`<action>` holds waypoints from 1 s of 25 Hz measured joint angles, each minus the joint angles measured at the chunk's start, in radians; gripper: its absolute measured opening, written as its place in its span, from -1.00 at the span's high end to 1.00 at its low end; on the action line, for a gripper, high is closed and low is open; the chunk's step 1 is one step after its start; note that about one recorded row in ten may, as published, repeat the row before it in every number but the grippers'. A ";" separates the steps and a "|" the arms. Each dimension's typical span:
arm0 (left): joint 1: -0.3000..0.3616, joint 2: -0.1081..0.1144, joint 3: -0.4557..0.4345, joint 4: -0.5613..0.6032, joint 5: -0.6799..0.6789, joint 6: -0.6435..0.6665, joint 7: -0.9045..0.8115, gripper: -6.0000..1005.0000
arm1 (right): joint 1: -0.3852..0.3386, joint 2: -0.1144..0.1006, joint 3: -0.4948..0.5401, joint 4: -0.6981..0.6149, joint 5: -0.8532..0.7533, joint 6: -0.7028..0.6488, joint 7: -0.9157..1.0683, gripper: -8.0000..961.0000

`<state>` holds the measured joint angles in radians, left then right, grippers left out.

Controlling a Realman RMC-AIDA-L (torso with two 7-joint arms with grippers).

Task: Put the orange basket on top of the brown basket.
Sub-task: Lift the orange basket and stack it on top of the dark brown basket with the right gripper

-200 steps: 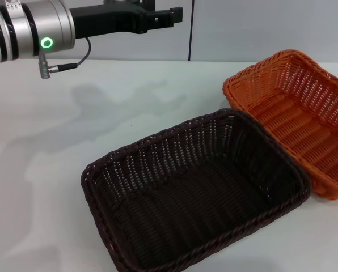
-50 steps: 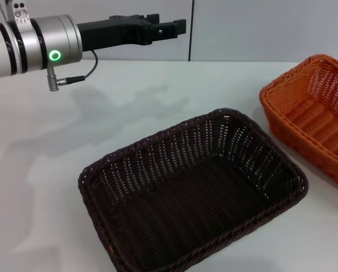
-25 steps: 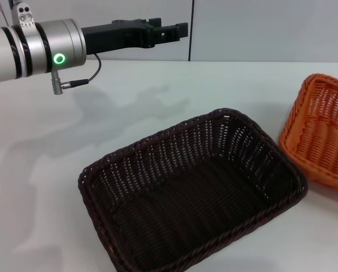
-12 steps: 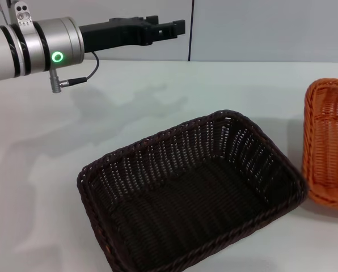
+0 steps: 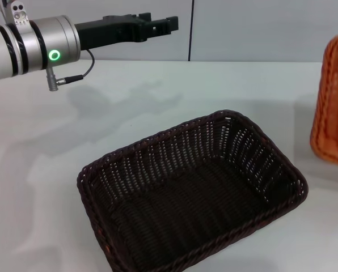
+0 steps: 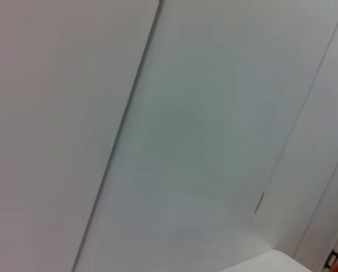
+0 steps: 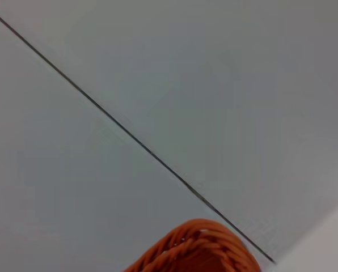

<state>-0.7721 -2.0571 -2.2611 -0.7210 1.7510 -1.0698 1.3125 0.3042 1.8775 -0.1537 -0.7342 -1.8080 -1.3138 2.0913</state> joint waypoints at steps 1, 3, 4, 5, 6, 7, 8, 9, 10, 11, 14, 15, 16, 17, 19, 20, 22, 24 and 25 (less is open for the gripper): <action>0.000 0.000 0.000 0.000 0.000 0.000 0.000 -0.62 | 0.000 0.000 0.000 0.000 0.000 0.000 0.000 0.49; 0.001 0.000 0.000 0.001 -0.007 0.004 0.004 -0.62 | 0.006 0.017 -0.010 0.003 0.098 -0.034 -0.033 0.49; 0.004 0.000 0.000 0.006 -0.032 0.012 0.019 -0.62 | 0.006 0.017 -0.010 0.003 0.098 -0.034 -0.033 0.49; 0.004 0.000 0.000 0.006 -0.032 0.012 0.019 -0.62 | 0.008 0.022 -0.012 0.004 0.126 -0.054 -0.045 0.49; 0.004 0.000 0.000 0.006 -0.032 0.012 0.019 -0.62 | 0.012 0.028 -0.012 0.005 0.154 -0.078 -0.056 0.49; 0.004 0.000 0.000 0.006 -0.032 0.012 0.019 -0.62 | 0.017 0.033 -0.013 0.006 0.172 -0.104 -0.060 0.48; 0.013 0.000 0.000 0.007 -0.055 0.023 0.028 -0.62 | 0.030 0.042 -0.012 0.008 0.199 -0.160 -0.061 0.48; 0.013 0.000 0.000 0.007 -0.055 0.023 0.028 -0.62 | 0.030 0.042 -0.012 0.008 0.199 -0.160 -0.061 0.48; 0.013 0.000 0.000 0.007 -0.055 0.023 0.028 -0.62 | 0.037 0.046 -0.013 0.008 0.206 -0.186 -0.060 0.48; 0.018 0.000 -0.001 0.008 -0.058 0.027 0.029 -0.62 | 0.045 0.052 -0.013 0.008 0.214 -0.215 -0.059 0.48; 0.019 0.000 0.002 0.016 -0.061 0.038 0.034 -0.62 | 0.073 0.075 -0.021 0.010 0.223 -0.285 -0.057 0.47; 0.017 0.000 0.003 0.023 -0.061 0.041 0.036 -0.62 | 0.083 0.083 -0.030 0.010 0.224 -0.307 -0.057 0.47; 0.015 0.000 0.003 0.031 -0.061 0.043 0.039 -0.62 | 0.091 0.090 -0.042 0.012 0.224 -0.321 -0.058 0.47; 0.015 0.000 0.003 0.031 -0.061 0.043 0.039 -0.62 | 0.101 0.099 -0.062 0.018 0.224 -0.338 -0.062 0.47; 0.010 0.000 0.006 0.045 -0.061 0.050 0.051 -0.62 | 0.119 0.108 -0.096 0.045 0.225 -0.357 -0.083 0.46; 0.009 0.000 0.007 0.048 -0.061 0.051 0.053 -0.62 | 0.129 0.111 -0.114 0.068 0.225 -0.365 -0.095 0.46; 0.009 0.000 0.008 0.049 -0.061 0.052 0.053 -0.62 | 0.148 0.112 -0.147 0.131 0.226 -0.378 -0.127 0.46; 0.005 -0.001 0.008 0.060 -0.065 0.054 0.060 -0.62 | 0.165 0.118 -0.175 0.190 0.226 -0.383 -0.161 0.46; 0.005 -0.001 0.008 0.062 -0.068 0.054 0.062 -0.62 | 0.172 0.123 -0.187 0.215 0.226 -0.384 -0.180 0.45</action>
<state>-0.7676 -2.0583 -2.2528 -0.6593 1.6827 -1.0157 1.3744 0.4766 2.0008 -0.3404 -0.5197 -1.5824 -1.6981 1.9112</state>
